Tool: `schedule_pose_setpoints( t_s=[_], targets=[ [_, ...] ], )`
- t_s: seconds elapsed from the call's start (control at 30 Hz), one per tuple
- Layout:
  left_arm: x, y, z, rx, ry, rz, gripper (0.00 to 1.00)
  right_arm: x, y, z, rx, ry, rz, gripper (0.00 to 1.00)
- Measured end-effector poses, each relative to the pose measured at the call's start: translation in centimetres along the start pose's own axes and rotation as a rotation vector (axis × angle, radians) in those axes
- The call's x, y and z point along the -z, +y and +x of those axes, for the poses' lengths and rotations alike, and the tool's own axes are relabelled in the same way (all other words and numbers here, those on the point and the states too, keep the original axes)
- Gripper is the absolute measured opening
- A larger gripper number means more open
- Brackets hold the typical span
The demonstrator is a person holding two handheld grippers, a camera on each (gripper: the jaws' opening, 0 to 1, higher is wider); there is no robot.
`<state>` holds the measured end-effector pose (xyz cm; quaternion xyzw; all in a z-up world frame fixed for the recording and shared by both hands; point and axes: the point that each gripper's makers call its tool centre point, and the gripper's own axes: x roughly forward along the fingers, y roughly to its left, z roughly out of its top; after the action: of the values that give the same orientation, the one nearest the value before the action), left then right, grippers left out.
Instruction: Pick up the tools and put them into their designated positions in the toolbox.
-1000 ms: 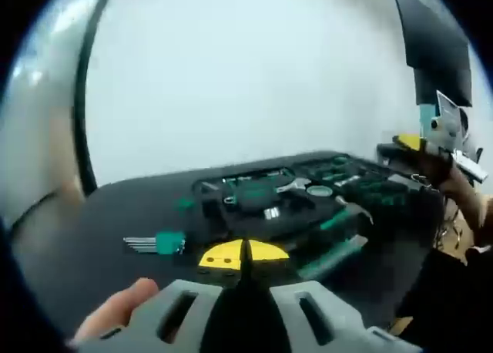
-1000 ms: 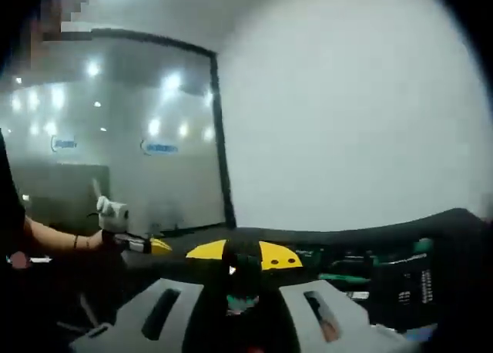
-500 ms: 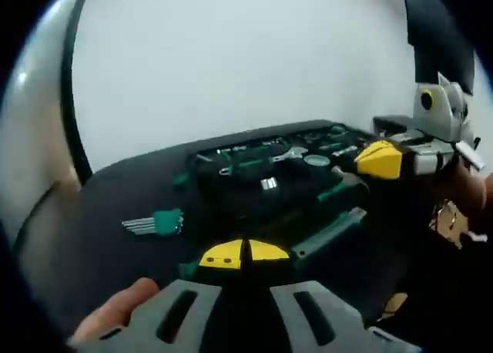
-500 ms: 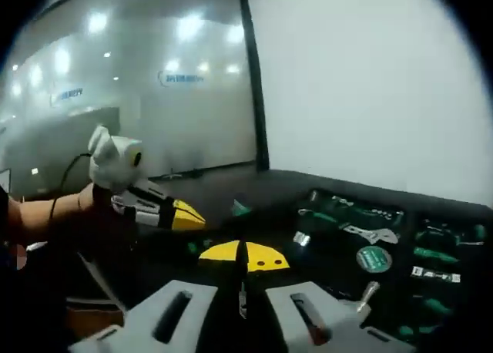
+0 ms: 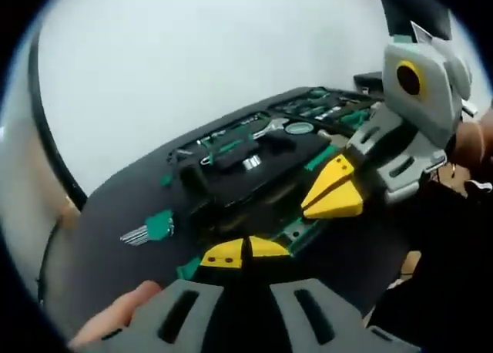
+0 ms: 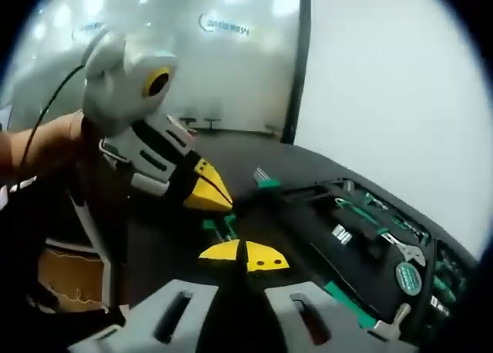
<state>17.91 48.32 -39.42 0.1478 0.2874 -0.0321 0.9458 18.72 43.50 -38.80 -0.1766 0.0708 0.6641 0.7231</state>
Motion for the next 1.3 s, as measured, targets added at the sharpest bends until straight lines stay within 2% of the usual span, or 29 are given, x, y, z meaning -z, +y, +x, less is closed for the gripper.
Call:
schedule_pose_setpoints(
  t_s=[0.1, 0.17, 0.2, 0.23, 0.27, 0.3, 0.33, 0.37, 0.4, 0.43, 0.47, 0.5, 0.53, 0.57, 0.6, 0.63, 0.67, 0.77, 0.83, 0.87, 0.9, 0.93, 1.0, 1.1, 1.2, 1.23, 1.27, 1.3],
  targets=[
    [0.2, -0.1, 0.0, 0.012, 0.007, 0.007, 0.0, 0.3, -0.2, -0.1, -0.035, 0.002, 0.042, 0.0],
    [0.4, -0.2, 0.2, 0.012, 0.021, 0.021, 0.0, 0.4, 0.0, 0.0, -0.04, -0.001, 0.032, 0.0],
    [1.4, -0.5, 0.3, 0.023, 0.08, 0.069, 0.0, 1.4, 0.3, 0.3, -0.04, 0.042, 0.001, 0.0],
    [0.0, 0.0, 1.0, -0.038, -0.036, 0.109, 0.0, 1.7, 0.2, -0.2, -0.024, 0.02, 0.005, 0.0],
    [1.5, 0.0, 0.6, -0.03, 0.044, 0.11, 0.0, 1.8, 0.0, -0.3, -0.019, 0.016, -0.022, 0.0],
    [1.6, 0.2, 0.7, -0.029, 0.038, 0.136, 0.0, 0.9, 0.6, -0.6, -0.017, 0.013, -0.019, 0.0],
    [1.4, -0.4, 0.2, -0.029, 0.042, 0.137, 0.0, 0.9, 0.6, -0.7, -0.017, 0.012, -0.021, 0.0],
    [0.9, -0.7, 0.5, -0.003, 0.018, 0.102, 0.0, 0.7, 0.3, -0.2, -0.018, 0.01, -0.023, 0.0],
    [0.7, -0.9, 0.6, 0.004, 0.002, 0.107, 0.0, 0.5, 0.1, 0.0, -0.022, 0.009, -0.017, 0.0],
    [0.6, -0.8, 0.6, 0.0, -0.008, 0.1, 0.0, 0.5, 0.4, 0.2, -0.048, 0.001, -0.02, 0.0],
    [0.4, -0.5, -0.2, -0.046, -0.024, 0.064, 0.0, 0.3, 0.3, 0.2, -0.058, -0.009, -0.019, 0.0],
    [0.5, -0.6, -0.3, -0.042, -0.017, 0.058, 0.0, 0.8, 0.0, -1.0, -0.084, 0.034, 0.016, 0.0],
    [0.7, -0.9, -0.8, -0.022, 0.024, -0.042, 0.0, 0.9, -2.7, -1.8, 0.007, 0.084, 0.13, 0.0],
    [-0.5, -1.2, -1.2, -0.024, -0.04, -0.071, 0.0, -0.9, -4.5, -2.4, 0.027, -0.012, 0.164, 0.0],
    [-1.8, -1.7, -1.6, -0.015, -0.105, -0.094, 0.0, -1.6, -5.7, -3.5, 0.035, -0.03, 0.217, 0.0],
    [-1.9, -2.4, -1.7, 0.01, -0.091, -0.09, 0.0, -1.2, -6.1, -4.0, 0.031, 0.014, 0.239, 0.0],
    [-1.6, -3.3, -1.7, 0.025, -0.058, -0.086, 0.0, -1.1, -6.2, -4.3, 0.019, 0.043, 0.202, 0.0],
    [-2.4, -4.6, -0.3, 0.02, -0.085, -0.013, 0.0, -0.9, -3.5, -4.4, -0.045, 0.003, 0.106, 0.0],
    [-2.1, -5.5, 0.9, 0.036, -0.057, 0.017, 0.0, 0.3, -2.4, -3.7, -0.062, 0.028, 0.138, 0.0],
    [-1.8, -6.2, 1.3, 0.059, -0.035, -0.003, 0.0, 1.0, -2.1, -3.4, -0.056, 0.046, 0.134, 0.0],
    [-2.5, -6.3, 1.3, 0.061, -0.072, 0.024, 0.0, 1.9, -2.0, -3.3, -0.041, 0.076, 0.1, 0.0],
    [-2.5, -6.2, 1.5, 0.059, -0.063, 0.006, 0.0, 1.4, -2.0, -2.9, -0.035, 0.033, 0.027, 0.0],
    [-2.6, -6.2, 1.4, 0.06, -0.055, 0.095, 0.0, 1.3, -2.0, -3.0, -0.017, 0.031, -0.008, 0.0],
    [-2.4, -6.5, 1.4, 0.049, -0.066, 0.154, 0.0, 1.5, -2.1, -3.4, 0.0, 0.032, -0.021, 0.0],
    [-2.4, -6.4, 1.5, 0.075, -0.049, 0.111, 0.0, 1.9, -2.1, -3.3, -0.026, 0.039, 0.003, 0.0],
    [-1.9, -6.7, 1.8, 0.1, -0.02, 0.097, 0.0, 2.6, -1.9, -2.7, -0.049, 0.073, 0.006, 0.0],
    [-2.3, -6.6, 1.8, 0.12, -0.01, 0.002, 0.0, 4.1, -3.3, -3.1, 0.006, 0.144, 0.142, 0.0],
    [-1.9, -6.4, 1.7, 0.135, 0.029, -0.047, 0.0, 2.8, -2.5, -3.3, -0.091, 0.052, 0.113, 0.0]
  ],
)
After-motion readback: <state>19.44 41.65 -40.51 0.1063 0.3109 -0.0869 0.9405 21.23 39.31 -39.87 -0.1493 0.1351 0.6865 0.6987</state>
